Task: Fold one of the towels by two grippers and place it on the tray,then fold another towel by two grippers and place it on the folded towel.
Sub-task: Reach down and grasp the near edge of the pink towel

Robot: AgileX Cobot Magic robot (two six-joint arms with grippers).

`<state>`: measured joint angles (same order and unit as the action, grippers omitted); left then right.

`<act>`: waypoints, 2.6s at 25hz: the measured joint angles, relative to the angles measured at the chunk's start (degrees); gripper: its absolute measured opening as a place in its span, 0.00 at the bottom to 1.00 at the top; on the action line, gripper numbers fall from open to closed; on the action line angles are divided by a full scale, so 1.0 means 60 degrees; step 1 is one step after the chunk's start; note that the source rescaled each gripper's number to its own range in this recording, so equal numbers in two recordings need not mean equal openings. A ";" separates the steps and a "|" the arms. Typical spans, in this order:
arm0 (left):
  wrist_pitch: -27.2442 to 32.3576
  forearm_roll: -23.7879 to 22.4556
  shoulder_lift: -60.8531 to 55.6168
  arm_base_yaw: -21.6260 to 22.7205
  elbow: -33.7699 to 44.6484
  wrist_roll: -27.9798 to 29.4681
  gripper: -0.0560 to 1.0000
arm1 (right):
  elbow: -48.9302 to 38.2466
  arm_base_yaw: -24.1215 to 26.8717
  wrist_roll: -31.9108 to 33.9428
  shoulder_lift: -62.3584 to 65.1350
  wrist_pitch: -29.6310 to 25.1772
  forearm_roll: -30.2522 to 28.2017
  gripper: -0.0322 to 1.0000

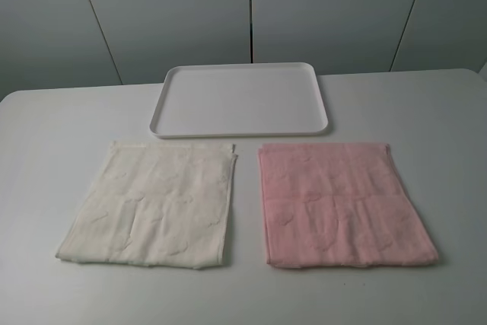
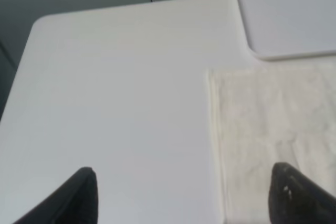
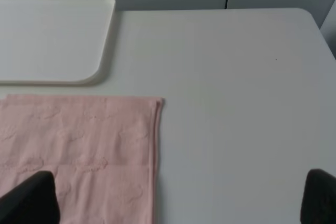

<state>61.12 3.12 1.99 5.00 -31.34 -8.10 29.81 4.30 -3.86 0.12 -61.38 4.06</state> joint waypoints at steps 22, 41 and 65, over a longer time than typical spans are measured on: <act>-0.1488 0.4055 1.0262 -0.0242 -0.4637 -0.5238 0.86 | 0.2176 -0.0511 -0.2277 -0.6157 0.1401 0.1462 1.00; -0.3293 0.2715 1.5842 -0.7795 -0.5475 -0.5944 0.86 | 0.2194 -0.0511 -0.5928 -0.8369 0.0560 0.1172 1.00; -0.2446 0.0544 1.8842 -1.0476 -0.6918 -0.4974 1.00 | 0.2194 -0.0511 -0.6712 -0.8547 0.0147 0.0505 1.00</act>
<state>46.44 6.38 115.04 -57.85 -72.85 -37.95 42.97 1.23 -44.13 -51.16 -60.50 7.09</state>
